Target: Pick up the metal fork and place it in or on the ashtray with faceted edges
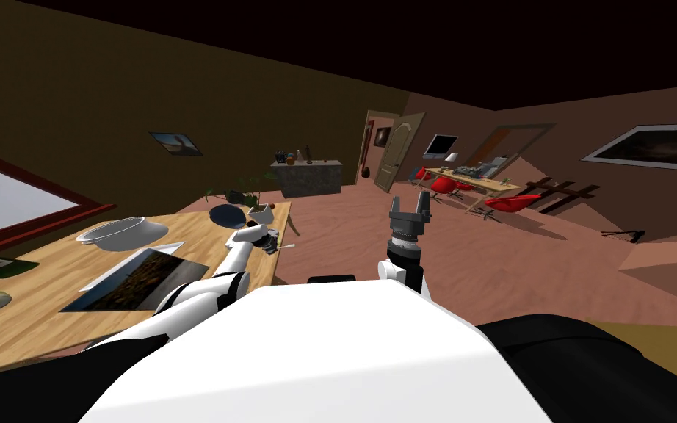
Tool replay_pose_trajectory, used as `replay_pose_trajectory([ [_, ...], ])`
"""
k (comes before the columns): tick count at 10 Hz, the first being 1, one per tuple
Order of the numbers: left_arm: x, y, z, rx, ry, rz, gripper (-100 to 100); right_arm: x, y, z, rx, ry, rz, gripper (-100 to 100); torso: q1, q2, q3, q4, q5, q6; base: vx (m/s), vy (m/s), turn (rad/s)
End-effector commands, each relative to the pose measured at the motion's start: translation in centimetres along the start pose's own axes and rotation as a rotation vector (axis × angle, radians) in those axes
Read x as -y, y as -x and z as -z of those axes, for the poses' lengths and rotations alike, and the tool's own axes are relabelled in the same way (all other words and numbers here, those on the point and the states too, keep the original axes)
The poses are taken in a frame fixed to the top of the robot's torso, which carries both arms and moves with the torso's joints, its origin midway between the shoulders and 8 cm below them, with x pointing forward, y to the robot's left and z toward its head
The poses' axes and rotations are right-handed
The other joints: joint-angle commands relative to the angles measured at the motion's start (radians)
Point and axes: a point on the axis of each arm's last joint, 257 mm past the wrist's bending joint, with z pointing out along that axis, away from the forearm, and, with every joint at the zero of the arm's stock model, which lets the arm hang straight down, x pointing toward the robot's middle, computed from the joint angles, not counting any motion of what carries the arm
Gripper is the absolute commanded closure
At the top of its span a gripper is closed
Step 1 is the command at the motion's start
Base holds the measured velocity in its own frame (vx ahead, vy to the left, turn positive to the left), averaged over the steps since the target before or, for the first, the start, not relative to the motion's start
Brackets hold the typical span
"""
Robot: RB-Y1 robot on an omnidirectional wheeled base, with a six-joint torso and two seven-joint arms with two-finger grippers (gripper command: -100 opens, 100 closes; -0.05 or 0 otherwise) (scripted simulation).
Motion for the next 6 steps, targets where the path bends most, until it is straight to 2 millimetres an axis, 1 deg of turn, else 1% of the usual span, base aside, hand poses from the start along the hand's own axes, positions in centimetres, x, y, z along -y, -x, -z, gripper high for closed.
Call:
replay_pose_trajectory([
  [1, 0.6, 1.1, 0.7, 0.009, -0.015, 0.011, 100, 0.0, 0.0, 0.0, 0.000, 0.000, 0.000, 0, 0.000, 0.000, 0.000, 0.000, 0.000, 0.000, 0.224, 0.067, 0.204],
  [3, 1.3, 2.6, 1.6, 0.021, -0.032, 0.021, 100, 0.0, 0.0, 0.0, 0.000, 0.000, 0.000, 0, 0.003, -0.001, 0.000, 0.000, 0.000, -0.001, 0.245, 0.060, 0.188],
  [5, 1.8, 3.9, 2.4, 0.032, -0.048, 0.029, 100, 0.0, 0.0, 0.0, 0.000, 0.000, 0.000, 0, 0.005, -0.002, -0.001, 0.000, 0.000, -0.001, 0.252, 0.093, 0.173],
  [6, 2.1, 4.5, 2.7, 0.038, -0.056, 0.032, 100, 0.0, 0.0, 0.0, 0.000, 0.000, 0.000, 0, 0.005, -0.001, 0.000, 0.000, 0.001, -0.001, 0.204, 0.049, 0.143],
])
